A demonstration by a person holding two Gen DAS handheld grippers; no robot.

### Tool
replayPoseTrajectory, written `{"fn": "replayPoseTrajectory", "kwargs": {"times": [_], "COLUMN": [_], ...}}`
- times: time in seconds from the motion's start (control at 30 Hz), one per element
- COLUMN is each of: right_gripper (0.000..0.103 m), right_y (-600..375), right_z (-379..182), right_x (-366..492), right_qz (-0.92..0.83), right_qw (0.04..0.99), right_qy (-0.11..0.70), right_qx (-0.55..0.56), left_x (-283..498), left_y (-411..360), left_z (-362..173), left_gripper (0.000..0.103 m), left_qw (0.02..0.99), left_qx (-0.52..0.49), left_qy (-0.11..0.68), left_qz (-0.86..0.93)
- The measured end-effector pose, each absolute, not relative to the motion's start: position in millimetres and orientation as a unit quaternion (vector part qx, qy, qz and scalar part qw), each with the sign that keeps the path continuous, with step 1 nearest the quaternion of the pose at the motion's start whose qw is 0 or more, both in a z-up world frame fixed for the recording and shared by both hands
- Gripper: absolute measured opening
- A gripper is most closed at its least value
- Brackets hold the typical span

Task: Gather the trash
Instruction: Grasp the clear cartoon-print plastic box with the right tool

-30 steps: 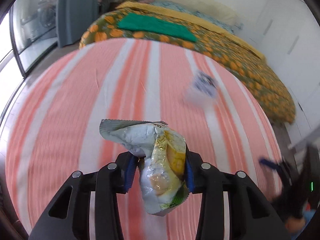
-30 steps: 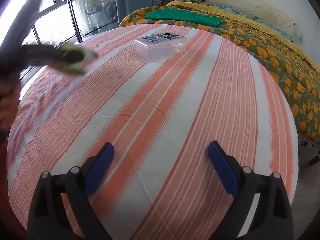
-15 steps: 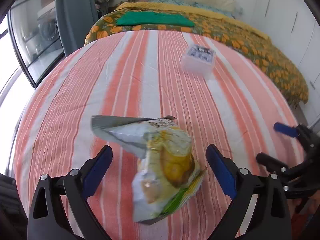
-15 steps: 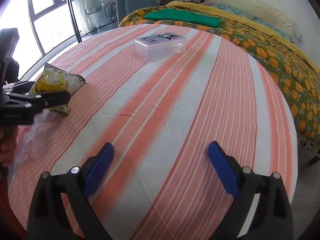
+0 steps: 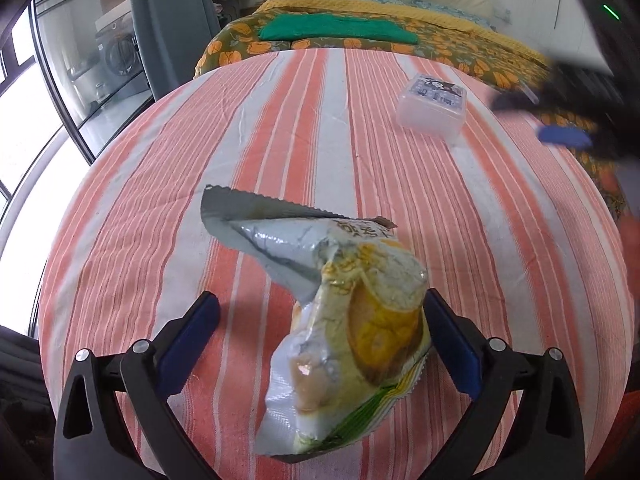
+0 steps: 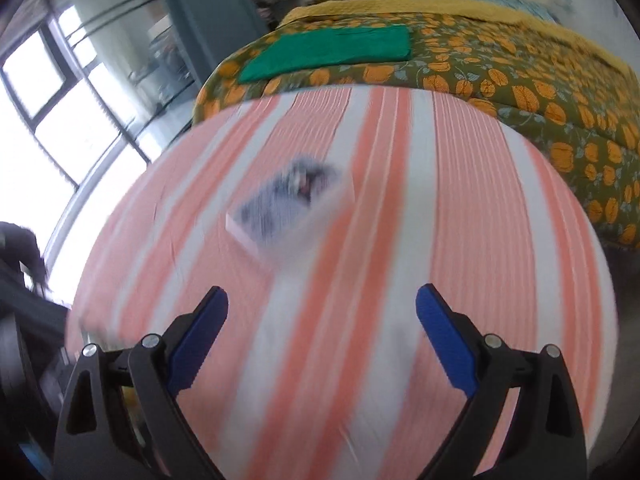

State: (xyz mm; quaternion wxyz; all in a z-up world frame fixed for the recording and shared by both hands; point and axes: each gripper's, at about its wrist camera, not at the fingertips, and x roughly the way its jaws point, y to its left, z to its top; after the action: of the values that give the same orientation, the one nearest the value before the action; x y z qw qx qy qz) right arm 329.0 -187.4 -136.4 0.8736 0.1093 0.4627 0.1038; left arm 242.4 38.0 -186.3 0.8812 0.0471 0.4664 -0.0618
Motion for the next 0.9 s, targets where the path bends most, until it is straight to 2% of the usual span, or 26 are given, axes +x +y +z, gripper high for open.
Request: {"fn": "replayPoseTrajectory", "kwargs": {"times": [0.17,0.33,0.43,0.47,0.5,0.6,0.7,0.9], "right_gripper": [0.097,0.098,0.098,0.096,0.087,0.078,0.073,0.071], "right_y": [-166,-141,-137,-137,-136,-135,-137,-142], "right_z": [-146,-169,-174,-174,-174,-170,-167,-168], "right_x": [391,413,412,412,410,402,391,336], "right_qz": [0.060,0.029,0.008,0.008,0.011,0.024,0.049,0.134], "right_qw": [0.853,0.837,0.845,0.847,0.849,0.860,0.866,0.865], "right_qy": [0.492,0.530,0.523,0.522,0.520,0.505,0.495,0.483], "right_qx": [0.163,0.136,0.110,0.102,0.095,0.069,0.052,-0.015], "left_x": [240,238,239,239,239,239,239,239], "left_y": [37,37,37,37,37,37,37,37], "left_z": [-187,-187,-187,-187,-187,-187,-187,-187], "left_gripper": [0.098,0.098,0.098,0.098,0.098,0.098,0.098,0.098], "left_qw": [0.883,0.883,0.883,0.883,0.883,0.883,0.883,0.883], "left_qx": [0.047,0.046,0.046,0.046,0.046,0.046,0.046,0.046], "left_qy": [0.464,0.464,0.464,0.464,0.464,0.464,0.463,0.464], "left_qz": [-0.061,-0.061,-0.061,-0.061,-0.061,-0.062,-0.062,-0.063]}}
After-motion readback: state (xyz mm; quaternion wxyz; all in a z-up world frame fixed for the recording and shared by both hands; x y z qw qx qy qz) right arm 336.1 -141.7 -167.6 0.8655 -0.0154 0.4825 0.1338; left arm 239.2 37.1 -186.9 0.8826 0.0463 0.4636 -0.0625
